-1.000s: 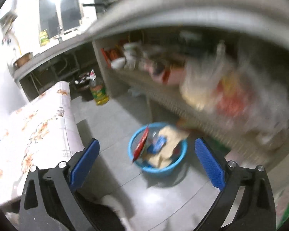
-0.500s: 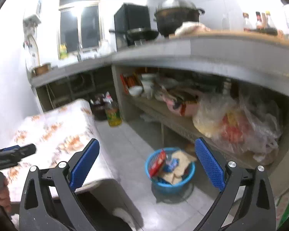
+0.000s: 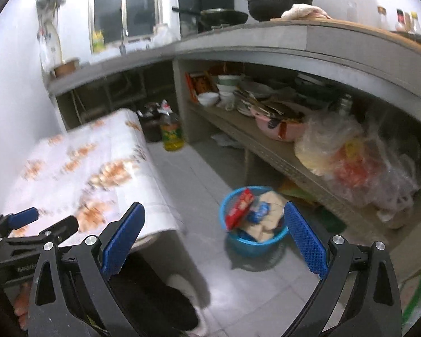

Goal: Collect trash

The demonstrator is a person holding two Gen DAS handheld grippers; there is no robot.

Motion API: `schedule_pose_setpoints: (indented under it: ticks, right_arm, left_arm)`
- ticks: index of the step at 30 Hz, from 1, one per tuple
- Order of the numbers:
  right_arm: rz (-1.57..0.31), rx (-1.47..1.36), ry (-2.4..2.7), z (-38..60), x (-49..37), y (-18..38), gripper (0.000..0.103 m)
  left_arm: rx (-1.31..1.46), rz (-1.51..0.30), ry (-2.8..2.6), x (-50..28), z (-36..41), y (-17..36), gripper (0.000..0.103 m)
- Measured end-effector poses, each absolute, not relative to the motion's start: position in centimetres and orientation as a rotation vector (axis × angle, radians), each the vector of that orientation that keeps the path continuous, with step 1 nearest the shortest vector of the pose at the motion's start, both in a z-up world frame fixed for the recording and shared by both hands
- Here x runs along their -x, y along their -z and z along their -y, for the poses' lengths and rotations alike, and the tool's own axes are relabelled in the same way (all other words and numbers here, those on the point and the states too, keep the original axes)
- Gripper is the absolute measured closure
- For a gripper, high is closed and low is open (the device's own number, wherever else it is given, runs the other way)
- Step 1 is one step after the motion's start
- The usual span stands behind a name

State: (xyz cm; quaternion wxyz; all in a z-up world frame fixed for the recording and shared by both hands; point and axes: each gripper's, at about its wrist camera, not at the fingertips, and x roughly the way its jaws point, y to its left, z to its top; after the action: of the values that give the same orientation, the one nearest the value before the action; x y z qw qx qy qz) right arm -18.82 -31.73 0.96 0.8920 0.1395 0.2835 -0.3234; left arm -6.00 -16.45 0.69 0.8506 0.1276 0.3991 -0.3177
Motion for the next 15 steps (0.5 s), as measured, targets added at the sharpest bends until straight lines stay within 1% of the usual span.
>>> schedule_pose_setpoints:
  ticks: [4, 15]
  right_arm:
    - [-0.642, -0.265, 0.715, 31.9, 19.0, 0.2, 0.008]
    - [-0.699, -0.271, 0.729, 33.0, 18.7, 0.9, 0.008]
  left_arm:
    - [-0.285, -0.868, 0.638, 5.7, 16.7, 0.2, 0.006]
    - [-0.252, -0.847, 0.568, 4.7, 16.3, -0.7, 0.006]
